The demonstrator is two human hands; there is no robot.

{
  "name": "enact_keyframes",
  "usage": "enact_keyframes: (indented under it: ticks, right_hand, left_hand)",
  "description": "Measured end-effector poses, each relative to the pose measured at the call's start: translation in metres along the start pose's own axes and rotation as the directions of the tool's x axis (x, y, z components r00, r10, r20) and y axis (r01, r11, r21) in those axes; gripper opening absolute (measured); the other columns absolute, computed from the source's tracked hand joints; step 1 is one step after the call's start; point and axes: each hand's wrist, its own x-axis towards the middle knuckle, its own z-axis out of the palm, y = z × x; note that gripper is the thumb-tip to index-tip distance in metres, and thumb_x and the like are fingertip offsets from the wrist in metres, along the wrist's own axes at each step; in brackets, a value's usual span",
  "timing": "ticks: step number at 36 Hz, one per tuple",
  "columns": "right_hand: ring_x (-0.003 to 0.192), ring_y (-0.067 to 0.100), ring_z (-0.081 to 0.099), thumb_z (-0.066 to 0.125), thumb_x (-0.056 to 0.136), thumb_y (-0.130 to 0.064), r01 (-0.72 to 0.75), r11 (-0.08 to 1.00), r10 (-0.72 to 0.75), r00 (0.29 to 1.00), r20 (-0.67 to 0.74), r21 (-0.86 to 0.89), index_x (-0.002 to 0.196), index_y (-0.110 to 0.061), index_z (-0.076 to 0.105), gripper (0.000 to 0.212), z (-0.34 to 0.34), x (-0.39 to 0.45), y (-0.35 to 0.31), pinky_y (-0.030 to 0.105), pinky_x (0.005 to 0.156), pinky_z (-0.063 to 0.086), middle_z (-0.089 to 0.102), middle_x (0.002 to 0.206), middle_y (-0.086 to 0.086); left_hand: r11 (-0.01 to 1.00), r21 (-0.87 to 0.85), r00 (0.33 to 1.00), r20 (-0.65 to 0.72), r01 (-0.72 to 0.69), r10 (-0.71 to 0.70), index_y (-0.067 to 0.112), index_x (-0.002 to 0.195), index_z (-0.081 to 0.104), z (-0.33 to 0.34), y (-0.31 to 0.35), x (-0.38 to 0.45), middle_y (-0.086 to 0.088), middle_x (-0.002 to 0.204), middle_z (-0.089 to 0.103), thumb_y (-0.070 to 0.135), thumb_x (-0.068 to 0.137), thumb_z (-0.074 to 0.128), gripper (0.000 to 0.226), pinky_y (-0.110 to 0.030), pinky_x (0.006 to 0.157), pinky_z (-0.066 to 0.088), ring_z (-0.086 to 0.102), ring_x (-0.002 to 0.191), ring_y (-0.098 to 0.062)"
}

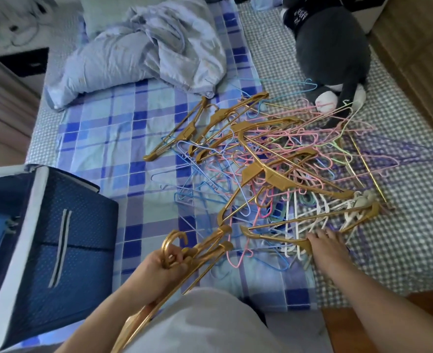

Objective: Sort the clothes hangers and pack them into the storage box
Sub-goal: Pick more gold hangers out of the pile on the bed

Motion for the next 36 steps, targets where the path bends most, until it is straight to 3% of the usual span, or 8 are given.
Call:
enact_keyframes:
  ticks: [6, 10, 15, 17, 19, 23, 29, 36]
  right_hand:
    - [0.138, 0.018, 0.039, 0.064, 0.089, -0.016, 0.079, 0.992, -0.079, 0.997, -0.004, 0.097, 0.137, -0.034, 0.044, 0.055, -0.023, -0.007, 0.011, 0.048, 0.120, 0.021, 0.049, 0.141, -0.010]
    - [0.097, 0.009, 0.060, 0.073, 0.089, -0.031, 0.137, 0.901, -0.198, 0.974, 0.110, 0.410, 0.130, -0.032, 0.050, 0.046, -0.075, -0.024, 0.005, 0.030, 0.079, 0.049, 0.061, 0.112, -0.010]
    - [0.099, -0.002, 0.064, 0.074, 0.089, -0.037, 0.207, 0.553, -0.376, 0.926, 0.020, 0.807, 0.115, -0.040, 0.055, 0.032, -0.143, -0.048, -0.026, 0.025, 0.094, 0.053, 0.065, 0.113, -0.017]
    - [0.095, -0.001, 0.067, 0.071, 0.091, -0.038, 0.210, 0.395, -0.382, 0.923, -0.048, 0.894, 0.107, -0.039, 0.061, 0.019, -0.161, -0.051, -0.045, 0.028, 0.095, 0.054, 0.069, 0.104, -0.019]
    - [0.089, 0.016, 0.070, 0.070, 0.087, -0.047, 0.188, 0.256, -0.342, 0.935, -0.093, 0.948, 0.104, -0.033, 0.067, 0.023, -0.172, -0.051, -0.065, 0.046, 0.092, 0.056, 0.071, 0.095, -0.004]
    - [0.062, 0.029, 0.062, 0.060, 0.097, -0.043, 0.111, -0.027, -0.226, 0.967, -0.114, 0.993, 0.099, -0.008, 0.059, 0.035, -0.185, -0.048, -0.114, 0.052, 0.074, 0.057, 0.055, 0.077, 0.018]
    - [0.067, 0.026, 0.067, 0.060, 0.097, -0.043, 0.042, -0.155, -0.217, 0.973, -0.075, 0.987, 0.108, -0.008, 0.056, 0.037, -0.186, -0.048, -0.187, 0.049, 0.068, 0.058, 0.061, 0.082, 0.013]
    - [0.084, 0.023, 0.074, 0.057, 0.096, -0.047, -0.037, -0.156, -0.245, 0.969, -0.002, 0.987, 0.114, -0.024, 0.054, 0.030, -0.181, -0.057, -0.251, 0.045, 0.071, 0.063, 0.067, 0.089, 0.004]
  left_hand:
    - [0.983, -0.149, 0.980, -0.146, 0.111, -0.133, 0.026, 0.092, 0.074, -0.001, 0.012, -0.001, 0.002, 0.086, 0.077, 0.039, 0.102, 0.056, 0.025, -0.032, 0.078, 0.053, 0.070, 0.082, -0.015]
    - [0.973, -0.222, 0.953, -0.277, 0.062, -0.124, 0.019, 0.079, 0.077, -0.014, 0.013, -0.002, -0.002, 0.071, 0.073, 0.034, 0.099, 0.063, 0.029, -0.028, 0.065, 0.043, 0.062, 0.069, -0.016]
    - [0.986, -0.152, 0.928, -0.354, 0.069, -0.119, 0.010, 0.074, 0.074, -0.030, 0.017, -0.011, -0.004, 0.060, 0.063, 0.056, 0.069, 0.066, 0.047, -0.030, 0.059, 0.040, 0.051, 0.057, -0.011]
    - [0.990, -0.124, 0.902, -0.418, 0.066, -0.113, 0.010, 0.077, 0.071, -0.039, 0.019, -0.011, -0.009, 0.066, 0.066, 0.042, 0.079, 0.071, 0.032, -0.031, 0.060, 0.042, 0.057, 0.061, -0.016]
    - [0.986, -0.163, 0.867, -0.484, 0.045, -0.120, 0.020, 0.089, 0.069, -0.048, 0.023, -0.010, -0.001, 0.073, 0.071, 0.029, 0.086, 0.074, 0.011, -0.032, 0.064, 0.048, 0.067, 0.069, -0.018]
    - [0.881, -0.460, 0.905, -0.413, -0.108, -0.105, 0.028, 0.124, 0.055, -0.067, 0.037, -0.012, 0.003, 0.081, 0.078, 0.010, 0.091, 0.074, 0.042, -0.022, 0.068, 0.055, 0.068, 0.064, -0.013]
    - [0.739, -0.606, 0.917, -0.396, -0.294, 0.040, 0.012, 0.125, 0.067, -0.078, 0.067, -0.021, -0.013, 0.081, 0.073, -0.002, 0.098, 0.058, 0.032, -0.018, 0.067, 0.054, 0.060, 0.075, -0.023]
    - [0.709, -0.621, 0.921, -0.377, -0.334, 0.104, 0.025, 0.124, 0.067, -0.076, 0.083, -0.022, -0.014, 0.099, 0.076, 0.009, 0.102, 0.056, 0.030, -0.025, 0.076, 0.056, 0.064, 0.089, -0.030]
